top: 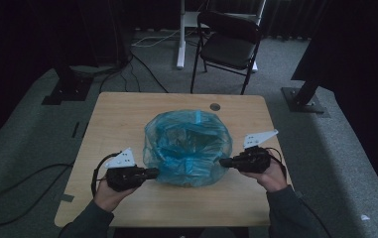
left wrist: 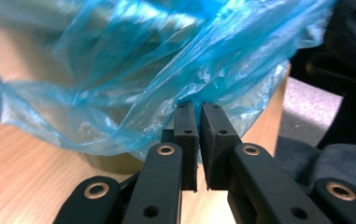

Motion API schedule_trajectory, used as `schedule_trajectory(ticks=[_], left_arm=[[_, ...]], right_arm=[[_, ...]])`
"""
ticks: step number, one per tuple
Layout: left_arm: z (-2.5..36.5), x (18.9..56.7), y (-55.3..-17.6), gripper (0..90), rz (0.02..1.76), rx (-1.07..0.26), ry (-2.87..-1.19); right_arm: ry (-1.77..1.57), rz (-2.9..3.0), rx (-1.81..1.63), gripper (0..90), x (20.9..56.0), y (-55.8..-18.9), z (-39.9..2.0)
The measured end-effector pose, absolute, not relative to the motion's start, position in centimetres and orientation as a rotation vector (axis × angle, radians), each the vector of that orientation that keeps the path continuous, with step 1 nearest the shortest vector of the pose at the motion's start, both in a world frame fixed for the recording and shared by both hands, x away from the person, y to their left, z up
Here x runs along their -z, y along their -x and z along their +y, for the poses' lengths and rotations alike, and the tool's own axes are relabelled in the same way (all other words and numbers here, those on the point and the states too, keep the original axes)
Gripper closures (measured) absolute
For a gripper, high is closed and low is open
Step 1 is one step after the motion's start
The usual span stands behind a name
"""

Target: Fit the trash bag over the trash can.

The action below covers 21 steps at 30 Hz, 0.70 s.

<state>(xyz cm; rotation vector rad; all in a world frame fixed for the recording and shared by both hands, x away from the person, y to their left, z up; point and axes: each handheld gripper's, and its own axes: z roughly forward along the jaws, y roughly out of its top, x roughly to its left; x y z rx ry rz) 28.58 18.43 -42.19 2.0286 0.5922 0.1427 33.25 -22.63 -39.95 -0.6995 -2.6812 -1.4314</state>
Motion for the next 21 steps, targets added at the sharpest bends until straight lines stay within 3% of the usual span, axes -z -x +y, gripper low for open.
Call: schedule_trajectory(ticks=[5,10,15,21], left_arm=[[19.3,42.6,-29.1,80.0,0.652,-0.161,-2.026],[20.8,42.0,-28.9,68.4,0.672,-0.176,-1.968],[22.0,40.4,-28.8,65.1,0.676,-0.234,-1.924],[22.0,39.2,-30.1,63.4,0.705,-0.297,-1.891]], right_arm=[[0.744,-2.694,1.429,90.0,39.9,-33.5,-22.8],[0.753,-2.683,1.504,85.7,38.9,-33.3,-23.7],[0.798,-2.668,1.610,78.5,37.2,-33.5,-24.9],[0.877,-2.647,1.710,75.9,35.9,-34.8,-25.5]])
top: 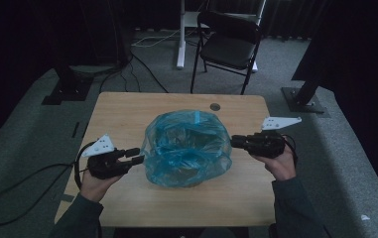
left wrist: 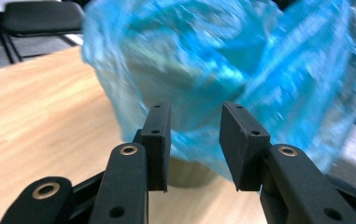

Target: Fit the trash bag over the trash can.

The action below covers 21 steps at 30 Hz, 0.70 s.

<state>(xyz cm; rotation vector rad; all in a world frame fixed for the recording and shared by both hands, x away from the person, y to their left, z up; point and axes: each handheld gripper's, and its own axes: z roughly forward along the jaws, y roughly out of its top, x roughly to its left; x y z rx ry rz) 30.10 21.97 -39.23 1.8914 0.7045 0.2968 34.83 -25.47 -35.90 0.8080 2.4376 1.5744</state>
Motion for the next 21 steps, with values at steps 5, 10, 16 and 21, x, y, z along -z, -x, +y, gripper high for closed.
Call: schedule_trajectory(ticks=[5,10,16,21], left_arm=[[21.0,38.7,-32.4,62.8,0.733,-0.332,-1.874],[20.4,38.3,-34.5,59.5,0.770,-0.355,-1.830],[19.6,38.3,-36.8,50.6,0.811,-0.322,-1.832],[19.0,38.6,-38.3,54.2,0.838,-0.305,-1.812]], right_arm=[[-0.842,2.376,-1.546,72.8,35.5,-36.6,-24.8],[-0.867,2.339,-1.532,70.2,35.6,-38.2,-24.1],[-0.886,2.355,-1.557,63.8,36.2,-39.8,-23.2],[-0.891,2.405,-1.540,67.3,36.7,-40.9,-22.4]])
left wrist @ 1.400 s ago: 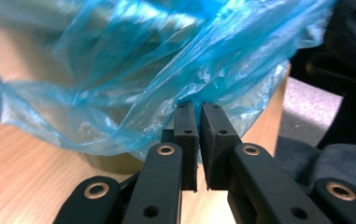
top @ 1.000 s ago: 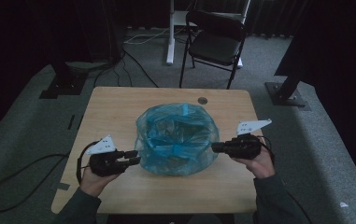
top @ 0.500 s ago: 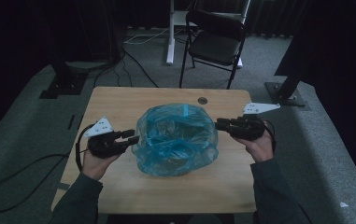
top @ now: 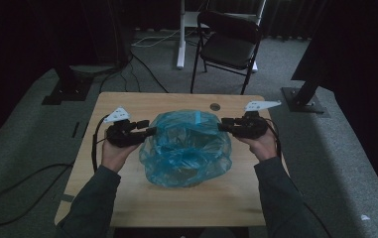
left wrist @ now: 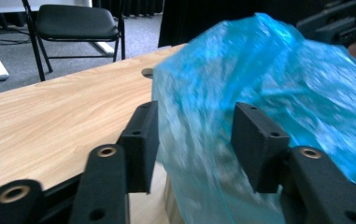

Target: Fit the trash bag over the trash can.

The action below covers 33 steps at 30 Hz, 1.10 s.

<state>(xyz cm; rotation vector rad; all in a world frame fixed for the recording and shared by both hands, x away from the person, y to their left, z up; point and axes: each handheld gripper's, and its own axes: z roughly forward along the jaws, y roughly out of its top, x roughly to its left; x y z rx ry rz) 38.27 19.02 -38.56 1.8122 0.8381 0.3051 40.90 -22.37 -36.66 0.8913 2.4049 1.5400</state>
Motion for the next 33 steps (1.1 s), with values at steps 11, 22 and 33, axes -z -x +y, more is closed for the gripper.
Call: schedule_trajectory(ticks=[11,22,33], left_arm=[[18.1,38.4,-40.4,89.3,0.848,-0.282,-1.797],[17.3,40.9,-43.6,89.5,0.958,-0.213,-1.766],[17.3,43.7,-45.3,89.5,1.068,-0.129,-1.768]], right_arm=[[-0.949,2.386,-1.523,89.7,36.7,-42.6,-21.7],[-1.092,2.368,-1.480,89.9,38.6,-45.3,-21.0],[-1.256,2.387,-1.343,90.0,40.6,-46.9,-20.9]])
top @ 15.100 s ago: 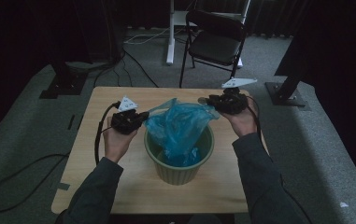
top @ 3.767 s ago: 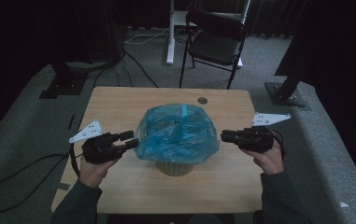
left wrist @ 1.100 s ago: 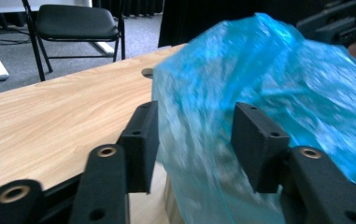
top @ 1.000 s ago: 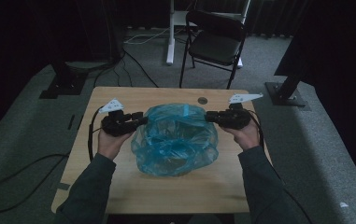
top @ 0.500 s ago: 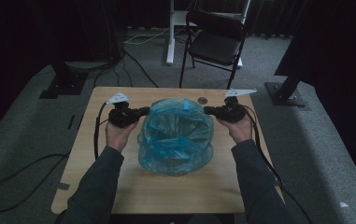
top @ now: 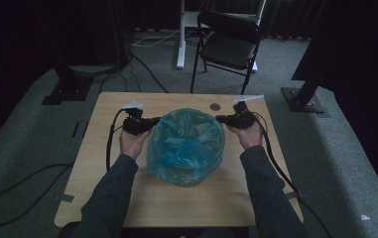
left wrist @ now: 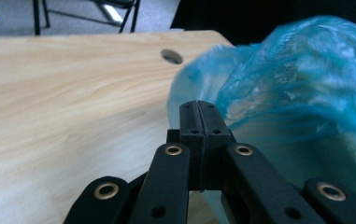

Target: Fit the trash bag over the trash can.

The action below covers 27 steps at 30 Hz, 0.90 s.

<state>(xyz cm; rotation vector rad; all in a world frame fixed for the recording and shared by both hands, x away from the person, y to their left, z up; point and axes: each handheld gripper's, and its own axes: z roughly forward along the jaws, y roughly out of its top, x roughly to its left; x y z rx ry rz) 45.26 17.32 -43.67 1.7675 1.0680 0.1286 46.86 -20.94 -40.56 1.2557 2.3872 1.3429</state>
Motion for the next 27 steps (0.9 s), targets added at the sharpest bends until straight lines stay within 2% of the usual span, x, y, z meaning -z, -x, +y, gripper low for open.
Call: schedule_trajectory(ticks=[4,7,8,10,13,17,27], left_arm=[[17.3,44.5,-45.0,87.7,1.074,-0.107,-1.778],[17.7,44.3,-44.6,78.3,1.073,-0.108,-1.757],[18.2,43.9,-44.3,78.3,1.068,-0.118,-1.740],[19.1,43.3,-43.7,70.2,1.078,-0.137,-1.716],[20.5,42.3,-42.8,64.9,1.084,-0.169,-1.678],[21.2,41.0,-41.1,62.1,1.051,-0.198,-1.667],[21.3,39.3,-37.4,58.7,0.956,-0.224,-1.682]], right_arm=[[-1.269,2.410,-1.346,89.7,41.4,-46.5,-21.2],[-1.257,2.421,-1.329,86.3,41.3,-46.1,-21.4],[-1.252,2.423,-1.330,83.5,41.2,-45.9,-21.5],[-1.230,2.398,-1.337,73.1,40.4,-45.1,-22.2],[-1.236,2.329,-1.383,67.2,39.2,-43.8,-23.5],[-1.187,2.298,-1.449,65.9,37.7,-42.1,-24.4],[-1.006,2.373,-1.531,64.6,36.2,-37.5,-23.4]])
